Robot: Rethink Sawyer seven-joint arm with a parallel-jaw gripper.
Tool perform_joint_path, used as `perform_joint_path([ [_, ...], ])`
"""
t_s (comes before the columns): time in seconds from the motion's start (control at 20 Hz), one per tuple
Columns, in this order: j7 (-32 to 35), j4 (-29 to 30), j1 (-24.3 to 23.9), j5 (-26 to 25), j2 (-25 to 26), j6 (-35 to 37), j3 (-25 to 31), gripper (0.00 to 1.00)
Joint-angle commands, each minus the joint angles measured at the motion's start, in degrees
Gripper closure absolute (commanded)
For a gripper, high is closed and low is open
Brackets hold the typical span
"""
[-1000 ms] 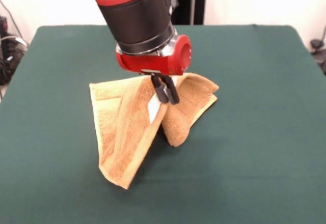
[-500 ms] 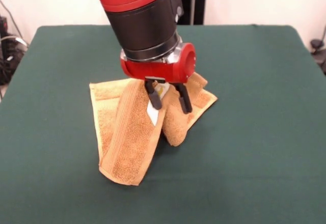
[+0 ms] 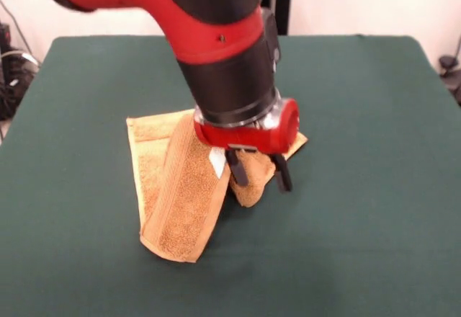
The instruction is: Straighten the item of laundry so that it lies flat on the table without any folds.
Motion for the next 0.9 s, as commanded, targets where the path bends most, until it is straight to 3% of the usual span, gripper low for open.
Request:
perform_joint_path([
  [0.05,4.8,-3.0,2.7,-2.4,5.8,6.3,3.5,0.00],
  [0.25,-2.7,-2.2,1.1,-4.9,5.5,7.9,4.5,0.00],
  [0.6,-21.4,7.5,-6.2,-13.2,-5.5,16.7,7.2,0.00],
  [0.75,-26.7,11.1,-10.6,-15.5,-10.4,20.8,10.4,0.00],
  [0.9,-29.2,11.1,-13.4,-17.9,-12.1,25.3,13.0,0.00],
])
